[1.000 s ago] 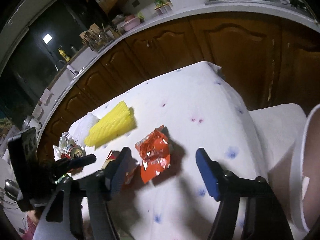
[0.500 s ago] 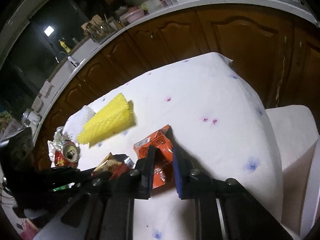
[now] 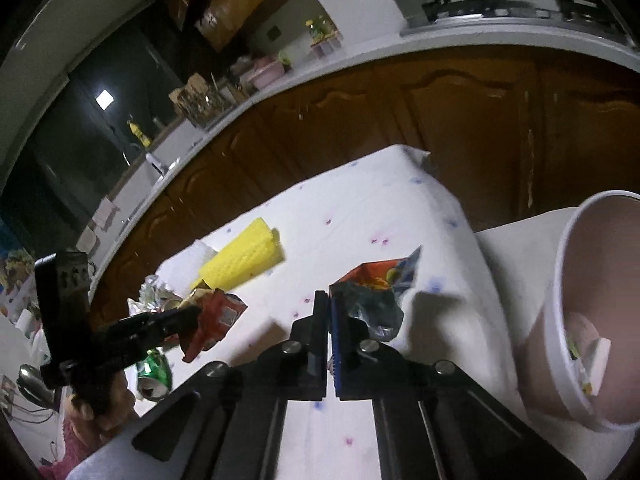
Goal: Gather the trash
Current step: 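Carry the red bag and orange wrapper to the bin and release both tools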
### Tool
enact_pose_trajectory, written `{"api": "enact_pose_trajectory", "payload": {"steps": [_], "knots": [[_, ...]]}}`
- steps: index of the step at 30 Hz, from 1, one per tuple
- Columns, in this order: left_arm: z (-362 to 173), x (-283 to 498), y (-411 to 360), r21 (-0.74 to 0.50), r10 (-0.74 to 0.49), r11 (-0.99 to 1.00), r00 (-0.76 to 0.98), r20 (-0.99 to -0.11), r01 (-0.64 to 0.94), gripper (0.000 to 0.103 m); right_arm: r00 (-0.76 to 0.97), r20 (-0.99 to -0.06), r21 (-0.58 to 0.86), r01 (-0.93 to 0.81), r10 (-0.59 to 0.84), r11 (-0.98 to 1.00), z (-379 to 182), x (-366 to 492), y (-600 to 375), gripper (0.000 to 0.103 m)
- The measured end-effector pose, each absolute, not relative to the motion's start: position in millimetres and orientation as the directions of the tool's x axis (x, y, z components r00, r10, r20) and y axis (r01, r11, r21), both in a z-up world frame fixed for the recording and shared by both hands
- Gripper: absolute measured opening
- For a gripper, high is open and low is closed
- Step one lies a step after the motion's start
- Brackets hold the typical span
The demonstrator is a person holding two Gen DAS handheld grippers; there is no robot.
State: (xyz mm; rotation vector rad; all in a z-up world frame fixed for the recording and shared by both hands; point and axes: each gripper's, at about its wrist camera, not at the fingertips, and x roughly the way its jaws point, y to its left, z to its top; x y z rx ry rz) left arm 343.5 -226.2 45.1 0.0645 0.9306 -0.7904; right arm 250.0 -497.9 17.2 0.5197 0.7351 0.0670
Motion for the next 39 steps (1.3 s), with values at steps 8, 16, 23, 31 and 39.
{"api": "enact_pose_trajectory", "payload": {"steps": [8, 16, 23, 31, 39], "knots": [[76, 314, -248, -0.285, -0.633, 0.671, 0.328, -0.701, 0.684, 0.008, 0.789, -0.583, 0.465, 0.131, 0.192, 0.876, 44, 203, -517, 0.000], [96, 283, -298, -0.283, -0.672, 0.604, 0.285, -0.684, 0.745, 0.009, 0.829, -0.551, 0.470, 0.212, 0.098, 0.857, 61, 150, -566, 0.001], [106, 259, -359, -0.272, -0.694, 0.541, 0.240, -0.678, 0.796, 0.009, 0.849, -0.529, 0.489, 0.284, 0.022, 0.825, 67, 111, -614, 0.001], [104, 249, -425, -0.291, -0.713, 0.490, 0.185, -0.676, 0.822, 0.009, 0.842, -0.539, 0.493, 0.333, -0.018, 0.804, 58, 93, -649, 0.001], [79, 254, -483, -0.305, -0.692, 0.487, 0.148, -0.707, 0.818, 0.009, 0.811, -0.585, 0.487, 0.381, -0.031, 0.786, 36, 98, -679, 0.001]]}}
